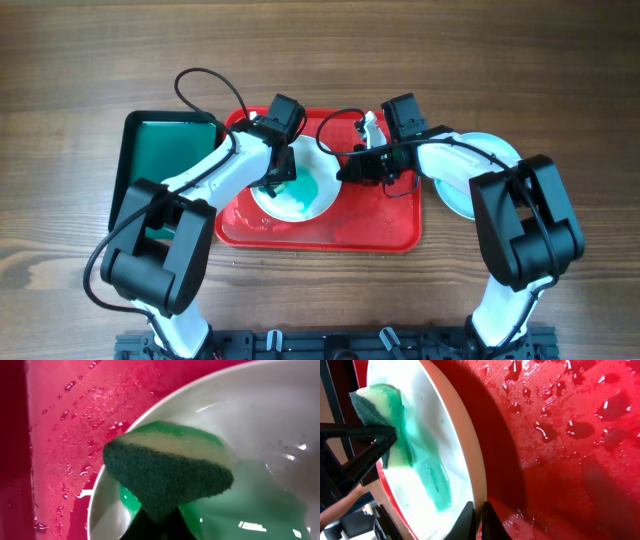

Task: Clean dirty plates on tray and stack at the side
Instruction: 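Scrub the plate held by right gripper with the sponge in left gripper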

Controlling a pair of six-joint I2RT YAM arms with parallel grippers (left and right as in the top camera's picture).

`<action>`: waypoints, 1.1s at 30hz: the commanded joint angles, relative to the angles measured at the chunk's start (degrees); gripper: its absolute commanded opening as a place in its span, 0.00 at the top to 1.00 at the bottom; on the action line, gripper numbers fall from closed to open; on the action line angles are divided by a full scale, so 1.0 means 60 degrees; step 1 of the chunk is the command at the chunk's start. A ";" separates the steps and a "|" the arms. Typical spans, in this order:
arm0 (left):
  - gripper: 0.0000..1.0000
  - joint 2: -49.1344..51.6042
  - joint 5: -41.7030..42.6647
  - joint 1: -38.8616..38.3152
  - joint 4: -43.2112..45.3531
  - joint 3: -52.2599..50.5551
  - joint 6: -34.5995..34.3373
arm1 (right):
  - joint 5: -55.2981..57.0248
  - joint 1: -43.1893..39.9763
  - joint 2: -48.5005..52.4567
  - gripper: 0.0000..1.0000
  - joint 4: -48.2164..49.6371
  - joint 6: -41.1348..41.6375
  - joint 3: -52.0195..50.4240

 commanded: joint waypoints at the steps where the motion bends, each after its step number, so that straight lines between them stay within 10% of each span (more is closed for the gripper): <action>1: 0.96 0.0539 0.1898 -0.0153 -0.0007 -0.0215 0.0754 | -0.0015 0.0036 0.0204 0.96 -0.0029 -0.0022 0.0080; 11: 0.96 0.0586 0.2907 -0.0834 0.2240 -0.0219 0.0448 | -0.0015 0.0036 0.0204 0.96 -0.0062 -0.0040 0.0080; 26: 0.96 0.0608 0.6186 -0.0943 0.1209 -0.0219 0.2470 | -0.0015 0.0036 0.0204 0.96 -0.0062 -0.0033 0.0080; 33: 0.96 0.0608 0.5107 -0.0801 0.2033 -0.0219 0.1843 | -0.0015 0.0036 0.0204 0.96 -0.0069 -0.0033 0.0080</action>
